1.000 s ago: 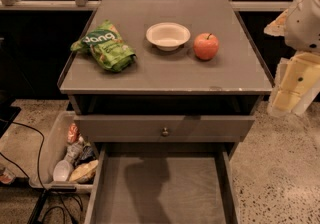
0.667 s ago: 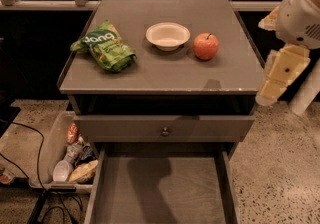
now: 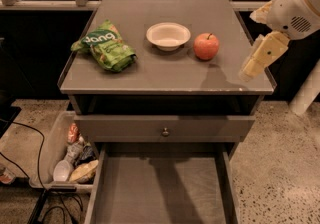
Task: Place apple into middle drawer
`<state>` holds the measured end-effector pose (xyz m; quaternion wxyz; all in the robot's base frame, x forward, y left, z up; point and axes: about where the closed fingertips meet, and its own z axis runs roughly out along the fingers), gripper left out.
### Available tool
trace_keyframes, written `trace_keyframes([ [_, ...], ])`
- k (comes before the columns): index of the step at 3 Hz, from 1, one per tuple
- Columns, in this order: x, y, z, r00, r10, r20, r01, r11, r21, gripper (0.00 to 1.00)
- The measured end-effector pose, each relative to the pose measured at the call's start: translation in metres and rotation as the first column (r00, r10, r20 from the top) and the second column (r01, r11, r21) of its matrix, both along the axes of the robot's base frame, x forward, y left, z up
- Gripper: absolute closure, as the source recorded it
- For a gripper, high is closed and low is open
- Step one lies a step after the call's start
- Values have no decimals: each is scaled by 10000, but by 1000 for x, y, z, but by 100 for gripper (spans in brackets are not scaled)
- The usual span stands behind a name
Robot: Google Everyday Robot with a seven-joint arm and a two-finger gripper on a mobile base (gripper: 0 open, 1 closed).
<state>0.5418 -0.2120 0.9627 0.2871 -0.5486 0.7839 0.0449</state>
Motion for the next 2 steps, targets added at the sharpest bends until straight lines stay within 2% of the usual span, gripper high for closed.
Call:
trace_keyframes([
  [1, 2, 3, 0, 9999, -60, 100, 59, 10000, 66, 0],
  [2, 20, 12, -8, 9983, -427, 391, 407, 9979, 513, 0],
])
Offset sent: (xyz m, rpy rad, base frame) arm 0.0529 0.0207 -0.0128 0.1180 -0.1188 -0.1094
